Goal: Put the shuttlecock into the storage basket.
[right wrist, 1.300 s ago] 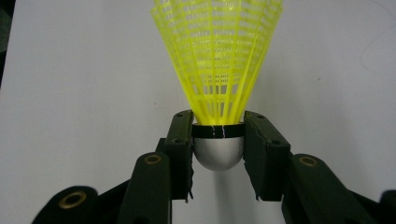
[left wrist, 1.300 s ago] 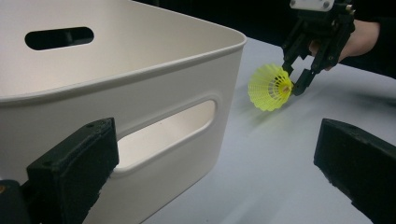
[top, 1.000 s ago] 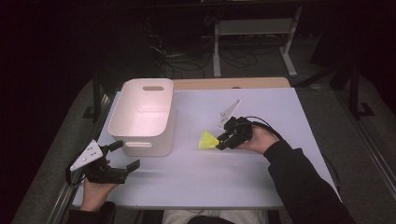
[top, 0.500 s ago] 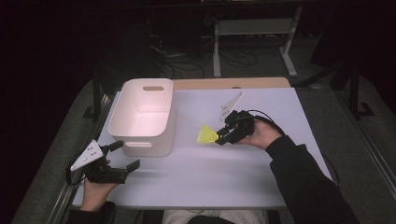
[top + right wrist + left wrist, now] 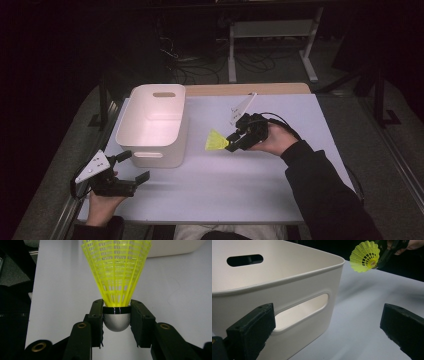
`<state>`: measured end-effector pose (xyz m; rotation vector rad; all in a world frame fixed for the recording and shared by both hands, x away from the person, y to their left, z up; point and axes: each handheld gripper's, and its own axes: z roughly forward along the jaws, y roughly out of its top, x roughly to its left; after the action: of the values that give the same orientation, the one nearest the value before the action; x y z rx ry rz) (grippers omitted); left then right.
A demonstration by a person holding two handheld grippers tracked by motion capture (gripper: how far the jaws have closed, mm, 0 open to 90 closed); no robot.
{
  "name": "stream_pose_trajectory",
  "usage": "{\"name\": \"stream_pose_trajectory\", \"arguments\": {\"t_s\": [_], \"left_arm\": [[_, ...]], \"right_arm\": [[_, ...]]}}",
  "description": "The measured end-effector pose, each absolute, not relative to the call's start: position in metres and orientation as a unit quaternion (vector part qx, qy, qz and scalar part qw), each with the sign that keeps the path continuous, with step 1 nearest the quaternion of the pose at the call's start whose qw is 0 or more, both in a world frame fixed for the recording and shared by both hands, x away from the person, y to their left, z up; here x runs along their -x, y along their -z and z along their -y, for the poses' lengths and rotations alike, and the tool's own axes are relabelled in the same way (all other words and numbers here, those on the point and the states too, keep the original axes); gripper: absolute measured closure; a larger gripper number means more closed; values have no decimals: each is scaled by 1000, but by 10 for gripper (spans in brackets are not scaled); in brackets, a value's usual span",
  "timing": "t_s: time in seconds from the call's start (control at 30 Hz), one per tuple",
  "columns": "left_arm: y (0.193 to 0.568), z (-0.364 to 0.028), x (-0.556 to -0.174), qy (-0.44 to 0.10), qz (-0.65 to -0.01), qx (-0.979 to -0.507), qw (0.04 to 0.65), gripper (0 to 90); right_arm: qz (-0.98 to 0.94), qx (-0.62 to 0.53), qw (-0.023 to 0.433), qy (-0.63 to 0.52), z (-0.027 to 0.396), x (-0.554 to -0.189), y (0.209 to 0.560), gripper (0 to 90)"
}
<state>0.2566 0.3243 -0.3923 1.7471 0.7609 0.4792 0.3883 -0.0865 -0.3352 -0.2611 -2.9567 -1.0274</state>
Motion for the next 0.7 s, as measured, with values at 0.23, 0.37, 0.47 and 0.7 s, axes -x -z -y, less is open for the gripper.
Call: {"name": "stream_pose_trajectory", "arguments": {"t_s": [0.23,0.37,0.47,0.7], "left_arm": [[392,-324,-257,-203,-322,-740,555,0],[392,-324,-257,-203,-322,-740,555,0],[392,-324,-257,-203,-322,-740,555,0],[392,-324,-256,-202,-322,-738,557,0]], "right_arm": [[941,77,-2,328,81,-389,329,631],[942,72,-4,328,78,-389,326,631],[942,72,-5,329,77,-389,322,631],[942,69,-6,329,74,-391,317,631]]}}
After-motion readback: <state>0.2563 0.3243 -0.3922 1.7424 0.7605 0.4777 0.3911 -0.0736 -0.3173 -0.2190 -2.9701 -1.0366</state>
